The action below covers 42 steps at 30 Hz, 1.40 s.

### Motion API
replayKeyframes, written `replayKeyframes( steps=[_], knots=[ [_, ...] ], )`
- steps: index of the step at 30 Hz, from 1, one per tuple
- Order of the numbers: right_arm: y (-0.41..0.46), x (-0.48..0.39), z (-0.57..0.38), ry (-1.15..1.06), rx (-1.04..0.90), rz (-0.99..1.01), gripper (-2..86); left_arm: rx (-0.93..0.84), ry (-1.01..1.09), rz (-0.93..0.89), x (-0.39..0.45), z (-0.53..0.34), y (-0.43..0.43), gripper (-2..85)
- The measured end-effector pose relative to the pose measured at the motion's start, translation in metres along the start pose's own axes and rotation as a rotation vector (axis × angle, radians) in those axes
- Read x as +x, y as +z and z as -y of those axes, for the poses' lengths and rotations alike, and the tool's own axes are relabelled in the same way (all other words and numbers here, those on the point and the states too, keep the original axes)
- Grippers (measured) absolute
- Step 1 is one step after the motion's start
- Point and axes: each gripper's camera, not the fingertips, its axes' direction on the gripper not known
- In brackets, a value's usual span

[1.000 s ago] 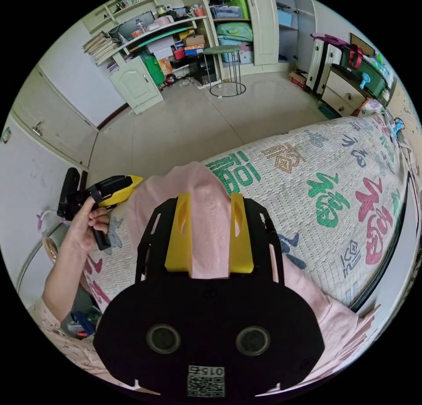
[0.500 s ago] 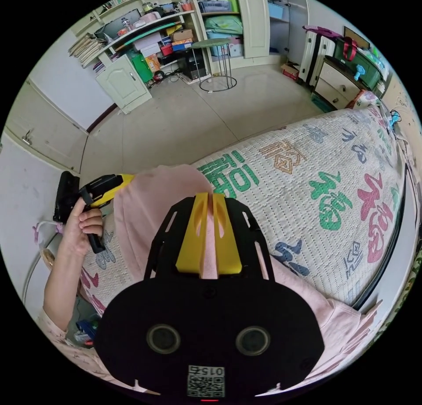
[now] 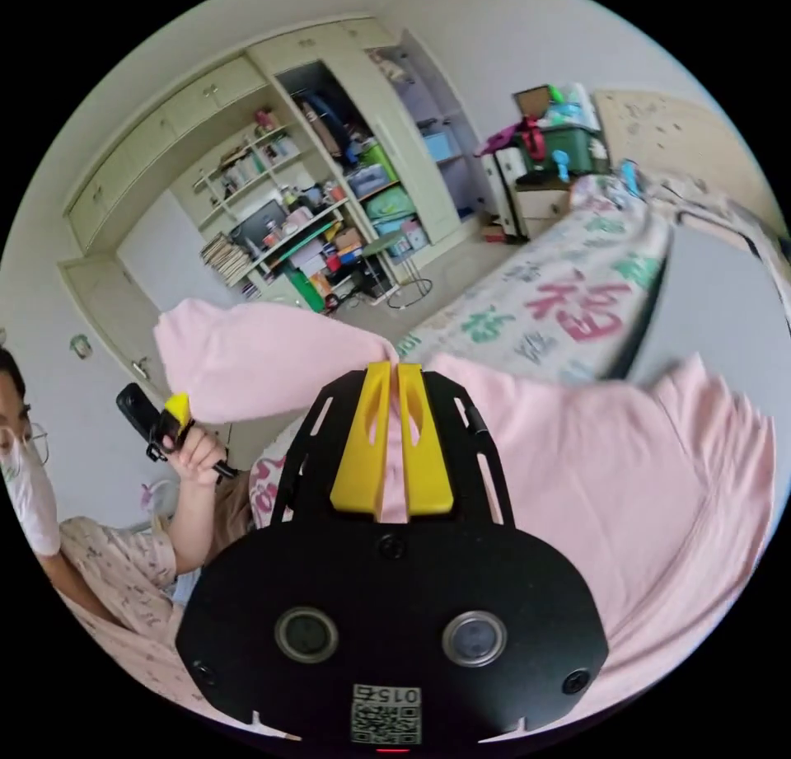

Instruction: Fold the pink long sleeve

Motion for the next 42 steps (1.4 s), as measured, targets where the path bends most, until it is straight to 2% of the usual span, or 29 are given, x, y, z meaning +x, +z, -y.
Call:
replayKeyframes(
  steps=[5,10,14,17,23,25,27,29,31,35,42],
  knots=[
    [-0.056,0.057,-0.086,0.246,-0.095,-0.090,0.4,-0.310,0.085,-0.170,0.098,0.000,0.111,1.4],
    [-0.111,0.062,-0.110,0.322,-0.085,-0.083,0.9,-0.471,0.233,-0.091,0.175,0.030,0.149,1.3],
    [-0.150,0.022,-0.098,0.196,-0.117,-0.152,2.4,-0.496,0.248,-0.039,0.196,0.060,0.153,1.3],
    [-0.167,-0.028,-0.081,0.113,-0.214,-0.208,10.4,-0.509,0.282,0.007,0.214,0.077,0.154,1.2],
    [-0.178,-0.118,-0.055,-0.032,-0.303,-0.149,15.9,-0.533,0.378,0.052,0.254,0.098,0.156,1.0],
    [-0.177,-0.115,-0.064,-0.001,-0.363,-0.249,15.8,-0.515,0.337,0.055,0.253,0.100,0.153,1.0],
    [-0.188,-0.102,-0.079,0.083,-0.361,-0.250,14.9,-0.504,0.302,0.065,0.250,0.100,0.150,1.0],
    [-0.206,-0.090,-0.094,0.175,-0.322,-0.222,12.7,-0.497,0.282,0.073,0.249,0.097,0.146,1.1],
    [-0.224,-0.083,-0.105,0.231,-0.279,-0.094,6.9,-0.499,0.283,0.085,0.251,0.093,0.144,1.4],
    [-0.248,-0.093,-0.104,0.219,-0.256,-0.087,1.6,-0.480,0.208,0.072,0.242,0.086,0.136,2.2],
    [-0.327,-0.088,-0.118,0.312,-0.116,-0.066,0.0,-0.308,-0.229,-0.111,0.152,0.054,0.091,6.5]
  ],
)
